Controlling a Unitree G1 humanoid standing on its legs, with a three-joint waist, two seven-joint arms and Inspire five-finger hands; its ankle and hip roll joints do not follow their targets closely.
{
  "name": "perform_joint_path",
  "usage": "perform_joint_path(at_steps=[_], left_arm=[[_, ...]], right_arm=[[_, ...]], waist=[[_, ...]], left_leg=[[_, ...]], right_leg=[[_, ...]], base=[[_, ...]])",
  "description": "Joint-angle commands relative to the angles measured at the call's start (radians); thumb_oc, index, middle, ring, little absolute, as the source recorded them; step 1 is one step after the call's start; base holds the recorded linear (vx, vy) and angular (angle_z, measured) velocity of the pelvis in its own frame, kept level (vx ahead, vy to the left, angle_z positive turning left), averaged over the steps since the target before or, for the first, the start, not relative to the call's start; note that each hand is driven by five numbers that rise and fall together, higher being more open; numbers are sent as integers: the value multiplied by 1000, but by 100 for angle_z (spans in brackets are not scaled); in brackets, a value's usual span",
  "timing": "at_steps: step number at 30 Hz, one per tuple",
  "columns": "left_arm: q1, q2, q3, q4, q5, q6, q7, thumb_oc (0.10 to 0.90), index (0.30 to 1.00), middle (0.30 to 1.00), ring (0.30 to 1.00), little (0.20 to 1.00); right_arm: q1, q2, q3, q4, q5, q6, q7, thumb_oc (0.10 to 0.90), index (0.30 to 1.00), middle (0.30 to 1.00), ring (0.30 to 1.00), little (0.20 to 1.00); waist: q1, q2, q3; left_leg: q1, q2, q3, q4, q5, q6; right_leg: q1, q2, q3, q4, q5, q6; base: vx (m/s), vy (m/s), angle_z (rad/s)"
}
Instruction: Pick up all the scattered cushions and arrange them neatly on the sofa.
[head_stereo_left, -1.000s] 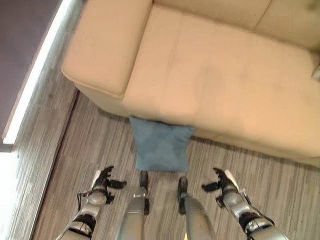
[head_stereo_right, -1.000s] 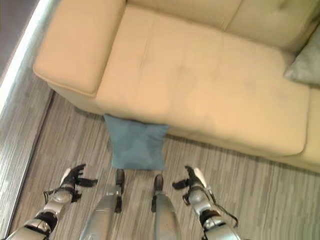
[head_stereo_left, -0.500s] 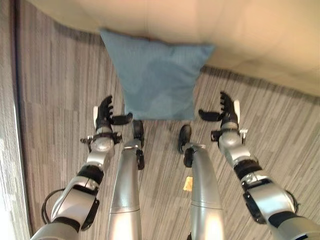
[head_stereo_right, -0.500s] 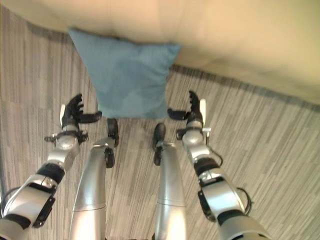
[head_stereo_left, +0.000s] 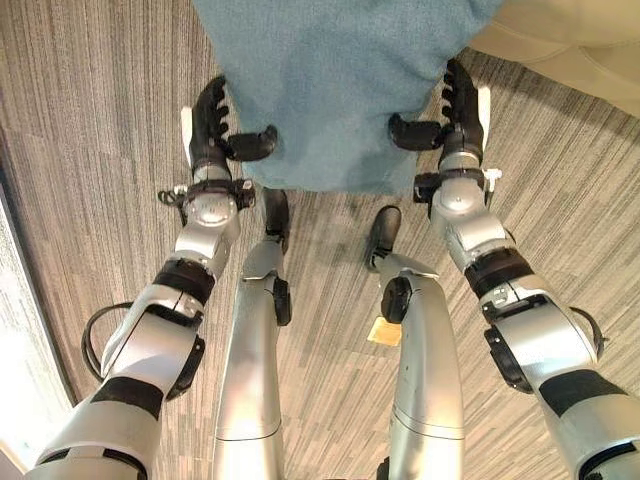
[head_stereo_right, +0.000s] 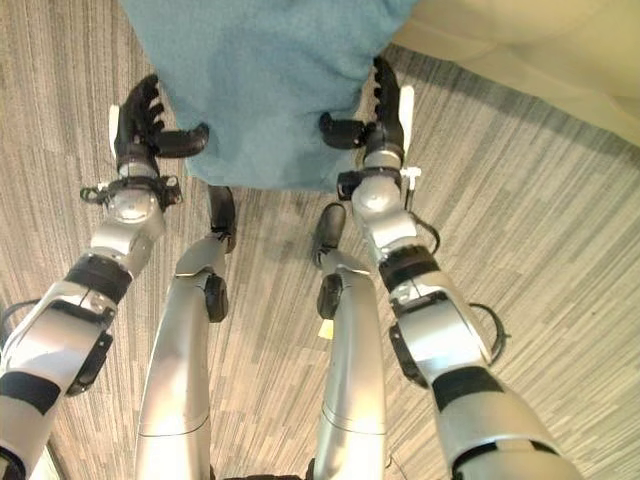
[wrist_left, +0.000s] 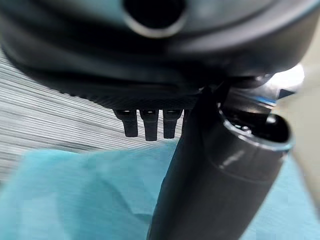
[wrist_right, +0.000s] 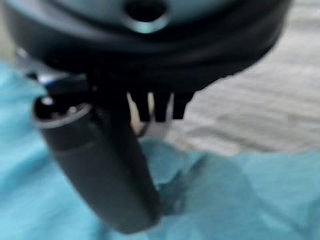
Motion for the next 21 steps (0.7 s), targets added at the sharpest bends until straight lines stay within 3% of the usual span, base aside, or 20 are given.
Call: perform_joint_path(at_steps=[1,2,3,4,5,13,21], left_arm=[[74,-44,14,21,-12,-52,27,800,900,900,900,900],[73,-44,13,22,-12,-52,27,800,900,900,900,900],[56,-52,5,16,-17,-54,28,756,834,834,834,834],[45,-61,-3,7,-21,-57,26,510,465,465,465,465],[34,-65,-9,-7,-28,-61,21,400,300,300,300,300],[53,-62,-10,-132,-15,-82,6,400,300,300,300,300],[299,-127,60,-458,59,-105,1,400,300,300,300,300]], right_arm=[[59,123,47,-55,57,-98,-10,800,900,900,900,900],[57,123,47,-55,57,-99,-9,800,900,900,900,900],[43,134,57,-61,68,-106,-5,769,853,853,853,853],[33,143,65,-69,73,-107,1,500,451,451,451,451],[24,151,73,-81,71,-111,7,400,300,300,300,300],[70,150,81,-196,45,-140,46,400,300,300,300,300],[322,107,-12,-460,17,-183,88,400,300,300,300,300]], waist=[[-18,18,-171],[-18,18,-171],[-18,17,-172],[-18,17,-174],[-19,16,-176],[-32,13,-213],[-37,32,-240]], left_leg=[[-46,-34,-35,47,-103,34],[-47,-34,-35,47,-103,34],[-50,-36,-35,46,-103,33],[-53,-36,-36,47,-102,33],[-53,-37,-37,44,-102,33],[-19,-38,-27,-20,-88,31],[184,-27,-29,-246,-35,16]], right_leg=[[-11,20,17,-62,6,68],[-12,20,17,-62,6,68],[-15,21,16,-62,7,68],[-16,22,16,-64,8,69],[-17,23,15,-68,11,71],[7,38,9,-120,31,78],[186,45,-6,-286,74,98]], base=[[10,4,4],[9,4,3],[0,0,0],[0,0,0],[0,0,0],[-2,19,0],[-52,38,-2]])
